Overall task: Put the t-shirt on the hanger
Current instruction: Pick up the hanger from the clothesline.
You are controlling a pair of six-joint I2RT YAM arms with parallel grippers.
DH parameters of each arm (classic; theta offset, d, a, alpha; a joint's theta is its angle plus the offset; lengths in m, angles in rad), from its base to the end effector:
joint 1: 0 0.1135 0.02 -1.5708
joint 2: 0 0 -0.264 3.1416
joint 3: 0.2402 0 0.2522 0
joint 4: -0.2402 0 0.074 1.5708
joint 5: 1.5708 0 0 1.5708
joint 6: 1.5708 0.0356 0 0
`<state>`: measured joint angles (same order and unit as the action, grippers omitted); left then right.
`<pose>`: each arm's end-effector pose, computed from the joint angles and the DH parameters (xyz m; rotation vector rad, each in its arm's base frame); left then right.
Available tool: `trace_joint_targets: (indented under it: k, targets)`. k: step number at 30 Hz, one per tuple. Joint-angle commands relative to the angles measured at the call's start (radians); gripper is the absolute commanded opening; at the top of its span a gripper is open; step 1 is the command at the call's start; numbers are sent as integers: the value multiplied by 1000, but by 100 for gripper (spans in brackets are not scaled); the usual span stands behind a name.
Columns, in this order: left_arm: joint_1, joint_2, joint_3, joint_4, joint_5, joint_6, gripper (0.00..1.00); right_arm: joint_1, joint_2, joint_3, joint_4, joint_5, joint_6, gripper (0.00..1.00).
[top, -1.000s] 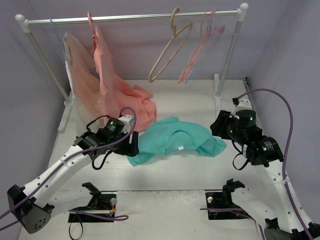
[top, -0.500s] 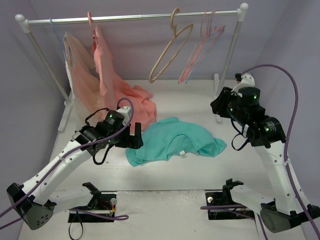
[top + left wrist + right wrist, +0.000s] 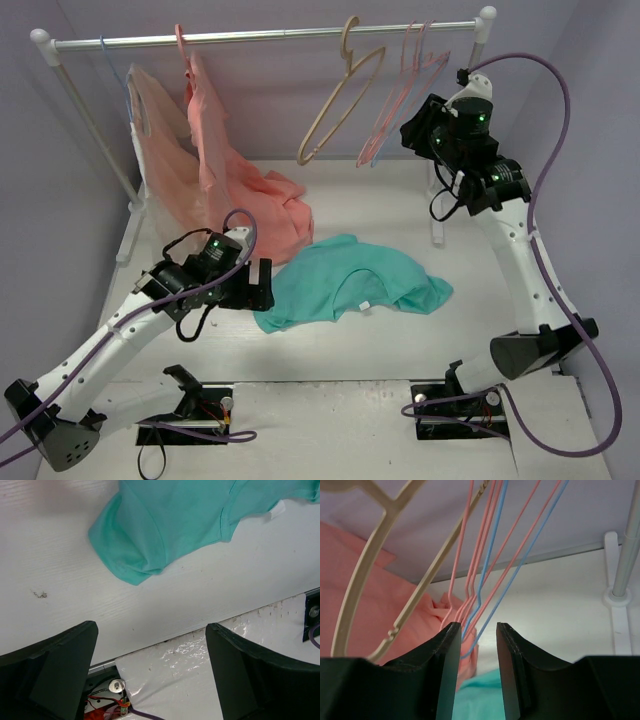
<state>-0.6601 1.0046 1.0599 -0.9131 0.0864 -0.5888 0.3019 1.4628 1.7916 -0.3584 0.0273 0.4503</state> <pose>0.1492 -0.1197 0.3269 0.1313 2.5340 -0.6414 0.2997 0.0923 0.5086 0.1423 1.6228 0.5602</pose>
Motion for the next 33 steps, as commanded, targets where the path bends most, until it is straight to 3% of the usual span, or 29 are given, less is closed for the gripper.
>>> trace_joint_targets:
  k: [1, 14, 26, 33]
  targets:
    - [-4, -50, 20, -20, -27, -25, 93, -3, 63, 69, 133, 65, 45, 36]
    - [-3, -90, 5, -49, -42, -36, 93, -1, 194, 135, 214, 74, 91, 33]
    - [-4, -126, -8, -75, -59, -45, 93, -3, 205, 94, 249, 103, 80, 22]
    - [-4, -130, -12, -79, -56, -46, 93, -3, 218, 91, 249, 103, 76, 21]
